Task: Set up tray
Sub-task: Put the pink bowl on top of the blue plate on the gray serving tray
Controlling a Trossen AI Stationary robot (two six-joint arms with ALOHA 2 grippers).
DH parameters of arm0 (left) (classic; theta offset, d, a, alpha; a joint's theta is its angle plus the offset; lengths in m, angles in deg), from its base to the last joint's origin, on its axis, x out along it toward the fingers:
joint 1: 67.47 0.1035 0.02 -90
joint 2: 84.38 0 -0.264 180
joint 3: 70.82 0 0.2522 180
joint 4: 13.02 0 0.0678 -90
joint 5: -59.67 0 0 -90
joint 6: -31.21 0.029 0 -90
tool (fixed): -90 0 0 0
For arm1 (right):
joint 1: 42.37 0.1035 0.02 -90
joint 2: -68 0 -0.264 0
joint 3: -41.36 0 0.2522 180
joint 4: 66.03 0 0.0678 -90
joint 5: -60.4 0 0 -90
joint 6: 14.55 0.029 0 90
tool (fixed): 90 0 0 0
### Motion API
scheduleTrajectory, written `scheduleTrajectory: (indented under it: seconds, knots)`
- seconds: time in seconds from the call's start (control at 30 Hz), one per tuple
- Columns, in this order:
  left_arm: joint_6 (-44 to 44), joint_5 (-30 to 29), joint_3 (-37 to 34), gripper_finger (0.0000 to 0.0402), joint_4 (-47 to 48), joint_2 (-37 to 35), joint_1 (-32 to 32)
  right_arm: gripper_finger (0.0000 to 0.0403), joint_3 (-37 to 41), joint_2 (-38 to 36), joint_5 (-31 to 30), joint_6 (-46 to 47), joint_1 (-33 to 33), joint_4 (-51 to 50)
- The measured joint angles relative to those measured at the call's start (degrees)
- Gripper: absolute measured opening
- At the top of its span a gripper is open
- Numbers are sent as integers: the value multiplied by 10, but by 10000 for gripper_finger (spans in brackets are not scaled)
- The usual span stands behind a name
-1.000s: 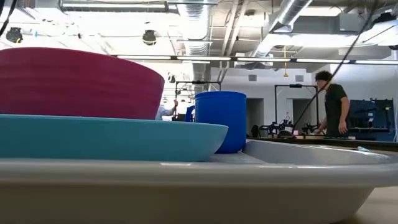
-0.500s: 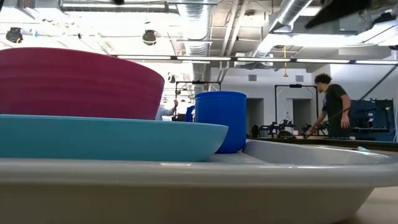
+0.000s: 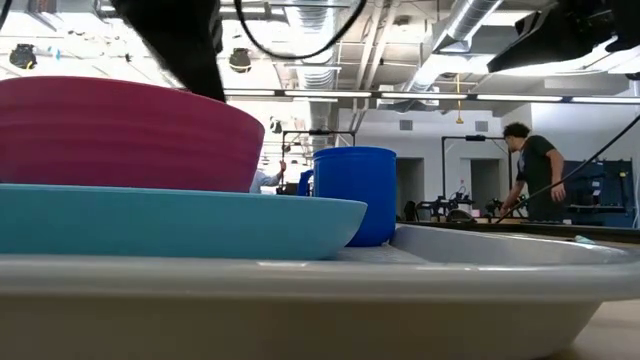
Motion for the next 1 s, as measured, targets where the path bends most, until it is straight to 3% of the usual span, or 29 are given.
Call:
scheduleTrajectory:
  seconds: [0.37,0.57,0.8,1.0]
  knots:
    - [-14,6,-82,0,-136,0,-2,1,0,0,0,-6,0,1]
    - [-3,5,-85,0,-154,0,3,1,0,0,0,-6,0,1]
    - [68,39,-85,0,-226,0,16,1,-1,0,0,-5,0,1]
    - [80,44,-85,0,-226,0,30,1,-1,0,1,-4,0,1]
